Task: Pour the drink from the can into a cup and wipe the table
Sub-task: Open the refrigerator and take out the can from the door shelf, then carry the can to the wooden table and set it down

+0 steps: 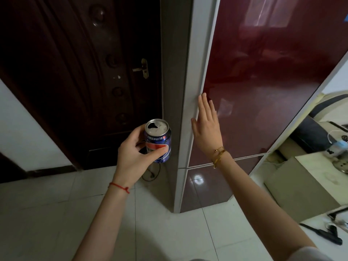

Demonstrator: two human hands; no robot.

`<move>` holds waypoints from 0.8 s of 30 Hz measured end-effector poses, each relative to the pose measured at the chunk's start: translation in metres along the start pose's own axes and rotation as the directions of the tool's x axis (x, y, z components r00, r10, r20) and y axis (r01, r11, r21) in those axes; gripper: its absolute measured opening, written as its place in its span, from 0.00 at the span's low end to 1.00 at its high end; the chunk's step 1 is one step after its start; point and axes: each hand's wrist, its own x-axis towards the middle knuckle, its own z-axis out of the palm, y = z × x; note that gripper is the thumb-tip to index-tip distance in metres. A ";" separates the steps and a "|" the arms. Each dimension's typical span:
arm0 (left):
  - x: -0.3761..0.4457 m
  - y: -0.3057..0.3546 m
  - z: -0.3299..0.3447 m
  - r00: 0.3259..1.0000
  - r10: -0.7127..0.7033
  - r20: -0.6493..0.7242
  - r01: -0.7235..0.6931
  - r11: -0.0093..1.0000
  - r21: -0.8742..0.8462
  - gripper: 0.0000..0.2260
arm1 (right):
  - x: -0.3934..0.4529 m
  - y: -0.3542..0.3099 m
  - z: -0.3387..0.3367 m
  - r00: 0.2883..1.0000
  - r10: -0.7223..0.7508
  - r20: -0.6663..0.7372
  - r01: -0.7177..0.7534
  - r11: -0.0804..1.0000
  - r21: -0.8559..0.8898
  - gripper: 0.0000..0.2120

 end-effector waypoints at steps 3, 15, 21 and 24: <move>0.005 -0.002 0.004 1.000 -0.013 -0.007 0.013 1.000 0.002 0.30 | 0.001 -0.004 -0.004 1.000 0.014 -0.019 -0.012 0.994 0.105 0.28; 0.010 0.001 0.045 0.996 -0.016 0.093 0.017 1.000 -0.011 0.30 | -0.066 0.002 -0.015 0.699 0.466 0.543 -0.715 0.434 0.548 0.25; -0.003 -0.007 0.082 0.977 -0.043 0.210 0.045 0.999 -0.005 0.32 | -0.101 0.003 -0.055 0.420 0.445 0.791 -0.862 -0.078 0.501 0.20; -0.013 -0.016 0.100 0.962 -0.052 0.269 0.053 0.999 0.004 0.33 | -0.117 0.010 -0.071 0.332 0.466 0.820 -0.836 -0.257 0.485 0.18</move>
